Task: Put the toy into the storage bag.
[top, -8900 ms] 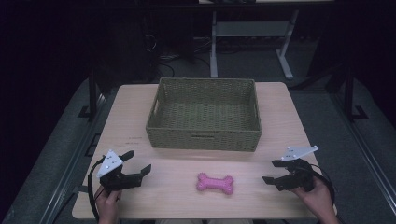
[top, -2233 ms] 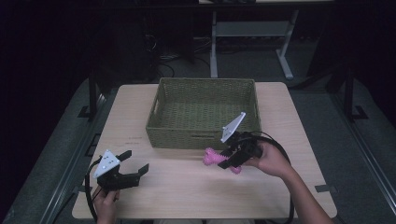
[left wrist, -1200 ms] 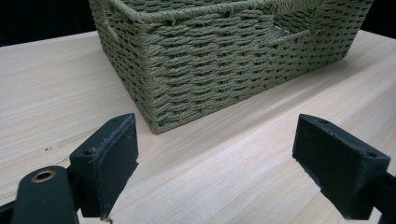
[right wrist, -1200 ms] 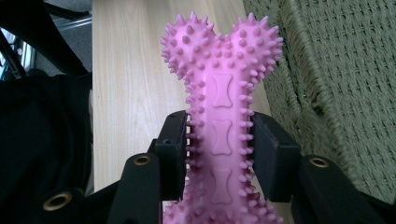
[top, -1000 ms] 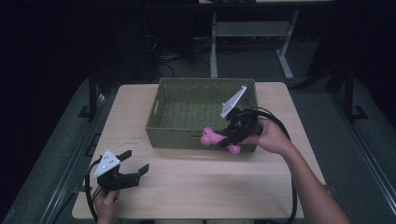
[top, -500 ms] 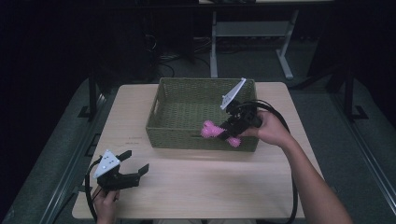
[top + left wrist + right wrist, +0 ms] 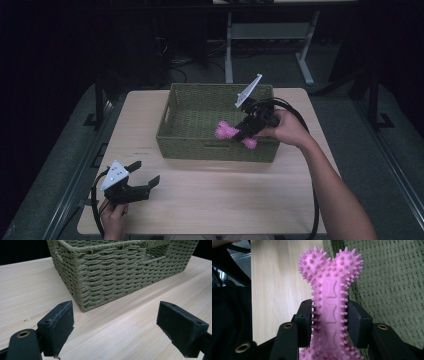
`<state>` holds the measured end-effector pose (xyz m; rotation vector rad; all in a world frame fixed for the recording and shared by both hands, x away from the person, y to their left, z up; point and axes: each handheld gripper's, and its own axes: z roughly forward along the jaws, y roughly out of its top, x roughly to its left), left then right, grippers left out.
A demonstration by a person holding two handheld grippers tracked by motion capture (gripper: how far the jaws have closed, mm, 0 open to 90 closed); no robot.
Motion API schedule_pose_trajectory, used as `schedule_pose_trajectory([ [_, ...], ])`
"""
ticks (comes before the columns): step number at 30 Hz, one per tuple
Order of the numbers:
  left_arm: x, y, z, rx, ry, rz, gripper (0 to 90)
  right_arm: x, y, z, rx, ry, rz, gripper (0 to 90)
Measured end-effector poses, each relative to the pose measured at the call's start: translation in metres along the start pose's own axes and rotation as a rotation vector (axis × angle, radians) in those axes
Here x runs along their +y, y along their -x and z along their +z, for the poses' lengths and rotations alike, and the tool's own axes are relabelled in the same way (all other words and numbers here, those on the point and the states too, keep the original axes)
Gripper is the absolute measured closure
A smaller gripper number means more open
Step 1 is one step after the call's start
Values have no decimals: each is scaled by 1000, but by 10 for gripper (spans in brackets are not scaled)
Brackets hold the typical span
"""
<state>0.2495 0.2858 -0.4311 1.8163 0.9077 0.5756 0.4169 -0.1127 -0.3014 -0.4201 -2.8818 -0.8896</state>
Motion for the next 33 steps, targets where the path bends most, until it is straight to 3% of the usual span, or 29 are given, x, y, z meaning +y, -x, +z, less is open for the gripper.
schedule_pose_trajectory([
  [10,0,-1,-1,-2,5,-6,139,5,15,0,7,14,17,578],
  [19,0,1,2,-7,-2,2,139,12,26,7,11,-5,27,578],
  [33,0,0,1,-3,-2,0,138,8,51,16,1,-28,91,576],
])
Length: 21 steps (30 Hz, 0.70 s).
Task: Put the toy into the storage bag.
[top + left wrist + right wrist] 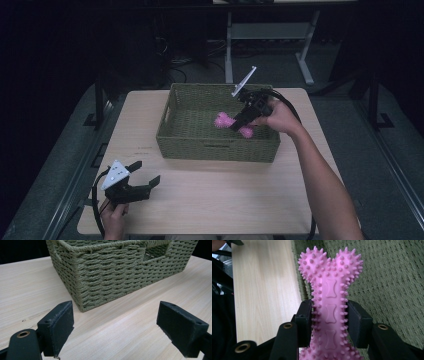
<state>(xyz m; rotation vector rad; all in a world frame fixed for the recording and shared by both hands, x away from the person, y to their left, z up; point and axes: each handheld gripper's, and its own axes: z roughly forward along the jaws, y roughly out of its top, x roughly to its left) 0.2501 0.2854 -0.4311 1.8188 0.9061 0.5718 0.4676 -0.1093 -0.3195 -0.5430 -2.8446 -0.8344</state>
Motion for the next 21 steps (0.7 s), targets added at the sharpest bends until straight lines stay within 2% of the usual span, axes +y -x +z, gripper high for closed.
schedule_pose_trajectory([
  [7,0,0,0,1,0,-5,138,-3,10,5,-6,-12,28,575],
  [21,0,-1,-2,4,5,-11,138,-2,15,17,-1,-32,34,573],
])
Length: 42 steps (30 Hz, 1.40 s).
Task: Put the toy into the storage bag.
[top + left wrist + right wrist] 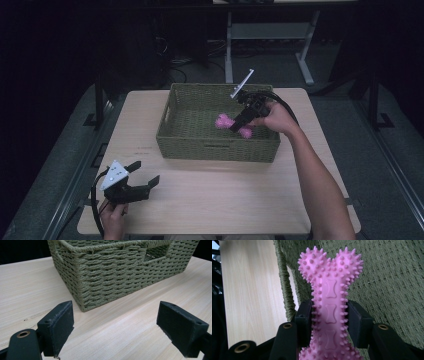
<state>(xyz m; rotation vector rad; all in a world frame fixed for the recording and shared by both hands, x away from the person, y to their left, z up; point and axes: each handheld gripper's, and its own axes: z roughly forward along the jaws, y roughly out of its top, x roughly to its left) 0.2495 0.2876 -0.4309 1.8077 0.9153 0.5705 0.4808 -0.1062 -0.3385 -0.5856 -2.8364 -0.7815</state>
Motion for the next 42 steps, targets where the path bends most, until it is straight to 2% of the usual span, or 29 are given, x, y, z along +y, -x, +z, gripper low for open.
schedule_pose_trajectory([
  [8,0,0,1,-3,-3,-1,139,0,6,9,-1,-20,12,573],
  [24,0,0,1,-3,-2,1,138,-2,9,12,2,-21,23,571],
  [42,0,1,1,-5,-3,0,139,-9,14,24,18,-33,51,572],
])
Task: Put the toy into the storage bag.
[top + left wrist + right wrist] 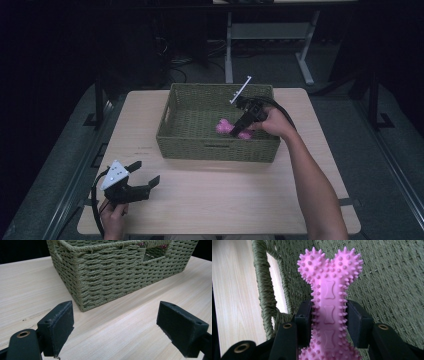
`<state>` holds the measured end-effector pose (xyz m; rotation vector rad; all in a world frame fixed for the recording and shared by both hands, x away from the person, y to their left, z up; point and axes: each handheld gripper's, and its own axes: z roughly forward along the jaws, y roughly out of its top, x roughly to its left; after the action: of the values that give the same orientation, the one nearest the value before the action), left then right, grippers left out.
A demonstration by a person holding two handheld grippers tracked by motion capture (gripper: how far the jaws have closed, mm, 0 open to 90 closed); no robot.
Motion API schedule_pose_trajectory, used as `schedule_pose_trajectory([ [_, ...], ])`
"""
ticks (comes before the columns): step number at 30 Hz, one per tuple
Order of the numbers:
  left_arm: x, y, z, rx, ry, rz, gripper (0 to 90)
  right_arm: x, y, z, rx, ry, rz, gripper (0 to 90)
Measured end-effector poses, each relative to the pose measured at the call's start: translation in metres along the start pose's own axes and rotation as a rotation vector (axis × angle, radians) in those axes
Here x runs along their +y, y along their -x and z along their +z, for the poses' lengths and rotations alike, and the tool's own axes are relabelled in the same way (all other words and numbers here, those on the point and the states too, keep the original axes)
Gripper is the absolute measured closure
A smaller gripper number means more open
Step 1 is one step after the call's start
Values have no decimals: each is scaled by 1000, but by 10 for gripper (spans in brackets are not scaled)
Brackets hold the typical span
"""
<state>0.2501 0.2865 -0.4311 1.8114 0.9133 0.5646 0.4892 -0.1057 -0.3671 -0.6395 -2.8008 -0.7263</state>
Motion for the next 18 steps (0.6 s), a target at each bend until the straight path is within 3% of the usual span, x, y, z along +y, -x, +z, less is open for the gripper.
schedule_pose_trajectory([
  [18,0,0,0,-1,-1,0,139,0,4,9,-6,-19,16,569],
])
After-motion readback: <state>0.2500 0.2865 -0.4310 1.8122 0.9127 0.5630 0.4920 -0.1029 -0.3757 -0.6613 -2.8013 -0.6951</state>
